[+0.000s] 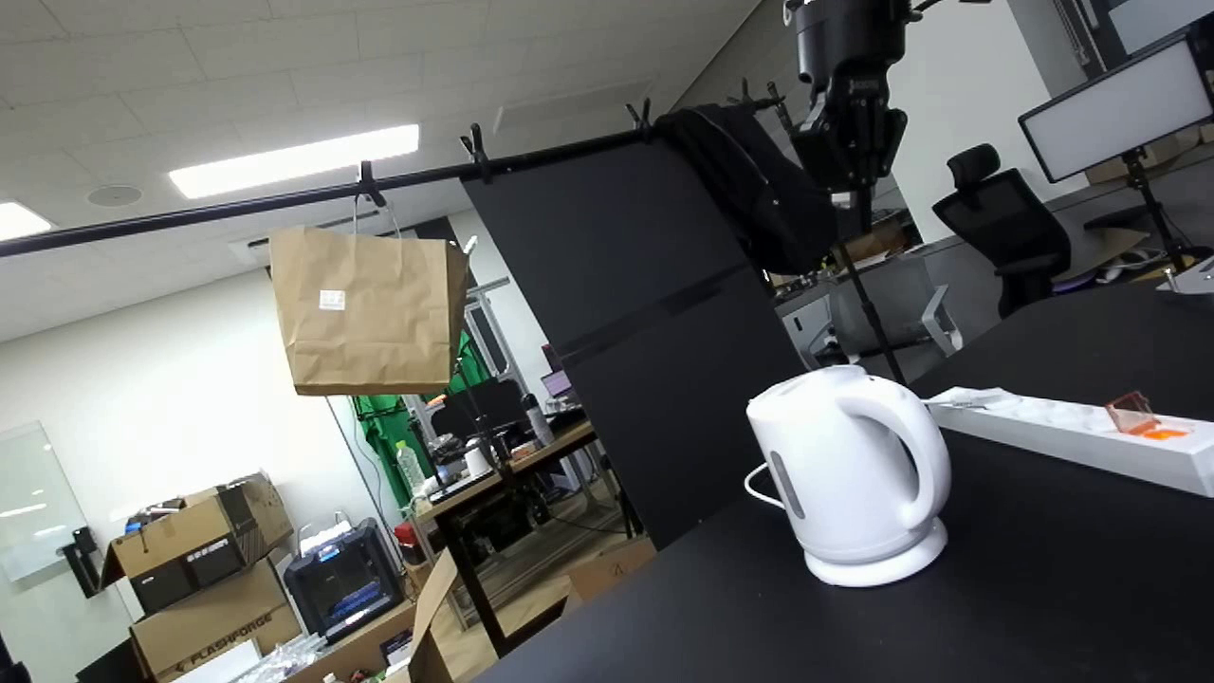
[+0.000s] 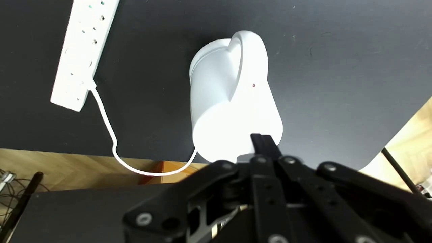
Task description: Press on the electric kettle
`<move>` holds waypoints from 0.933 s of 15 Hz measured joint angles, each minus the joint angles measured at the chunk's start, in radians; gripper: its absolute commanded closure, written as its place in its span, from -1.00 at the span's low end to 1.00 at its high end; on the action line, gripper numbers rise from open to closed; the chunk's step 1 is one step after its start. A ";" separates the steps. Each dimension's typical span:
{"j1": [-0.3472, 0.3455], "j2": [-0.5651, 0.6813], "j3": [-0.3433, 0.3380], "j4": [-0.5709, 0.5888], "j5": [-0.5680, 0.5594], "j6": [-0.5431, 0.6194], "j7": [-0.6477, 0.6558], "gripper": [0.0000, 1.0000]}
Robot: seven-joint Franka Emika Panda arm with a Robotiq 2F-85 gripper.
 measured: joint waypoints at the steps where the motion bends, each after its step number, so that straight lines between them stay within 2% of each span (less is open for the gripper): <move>1: 0.000 0.006 0.000 0.006 -0.001 0.000 0.000 0.98; 14: 0.000 0.032 0.003 0.010 -0.025 0.007 -0.002 1.00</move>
